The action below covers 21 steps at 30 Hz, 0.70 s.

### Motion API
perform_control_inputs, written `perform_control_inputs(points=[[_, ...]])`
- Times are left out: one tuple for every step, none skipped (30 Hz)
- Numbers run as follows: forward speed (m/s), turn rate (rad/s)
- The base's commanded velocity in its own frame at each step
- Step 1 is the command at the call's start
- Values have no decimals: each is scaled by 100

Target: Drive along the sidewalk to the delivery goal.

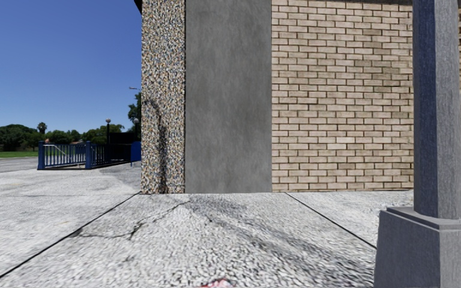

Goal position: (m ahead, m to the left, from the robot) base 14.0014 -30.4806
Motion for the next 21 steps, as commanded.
perform_control_inputs(points=[[133, 0], [133, 0], [133, 0], [133, 0], [133, 0], [133, 0], [133, 0], [133, 0], [133, 0], [133, 0], [133, 0], [133, 0], [133, 0], [134, 0], [135, 0], [135, 0], [136, 0], [136, 0], [136, 0], [136, 0], [136, 0]])
